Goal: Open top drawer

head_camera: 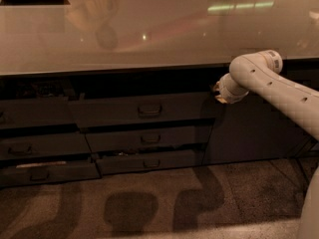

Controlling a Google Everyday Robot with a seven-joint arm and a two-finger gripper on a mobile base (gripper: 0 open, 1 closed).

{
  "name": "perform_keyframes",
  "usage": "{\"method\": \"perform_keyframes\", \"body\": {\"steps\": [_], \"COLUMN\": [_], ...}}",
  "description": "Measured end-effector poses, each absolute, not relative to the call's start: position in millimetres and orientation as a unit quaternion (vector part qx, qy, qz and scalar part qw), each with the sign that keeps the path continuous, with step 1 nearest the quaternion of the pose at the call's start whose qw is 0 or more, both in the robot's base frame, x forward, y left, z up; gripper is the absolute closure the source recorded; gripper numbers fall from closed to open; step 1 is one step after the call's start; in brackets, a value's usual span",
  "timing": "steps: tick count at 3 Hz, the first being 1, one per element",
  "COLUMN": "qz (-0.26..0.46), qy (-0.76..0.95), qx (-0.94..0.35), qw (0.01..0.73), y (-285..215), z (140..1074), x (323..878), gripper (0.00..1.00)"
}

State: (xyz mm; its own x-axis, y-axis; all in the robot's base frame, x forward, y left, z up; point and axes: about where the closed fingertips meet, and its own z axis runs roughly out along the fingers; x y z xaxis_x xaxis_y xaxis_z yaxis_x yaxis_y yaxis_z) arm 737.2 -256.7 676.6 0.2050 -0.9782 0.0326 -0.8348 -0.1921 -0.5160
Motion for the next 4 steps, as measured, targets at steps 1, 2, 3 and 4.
{"method": "perform_keyframes", "body": {"steps": [1,2,3,4], "qz": [-0.174,-0.174,-0.171,-0.171], "qy": [0.602,0.601,0.600,0.599], "qx": [-0.754,-0.754,-0.756,-0.756], "qw": [0.200,0.200,0.200,0.200], "y": [-257,-257,-257,-257], "z": [673,677,673,677], "x": [728,728,718,718], "gripper": [1.00,1.00,1.00,1.00]}}
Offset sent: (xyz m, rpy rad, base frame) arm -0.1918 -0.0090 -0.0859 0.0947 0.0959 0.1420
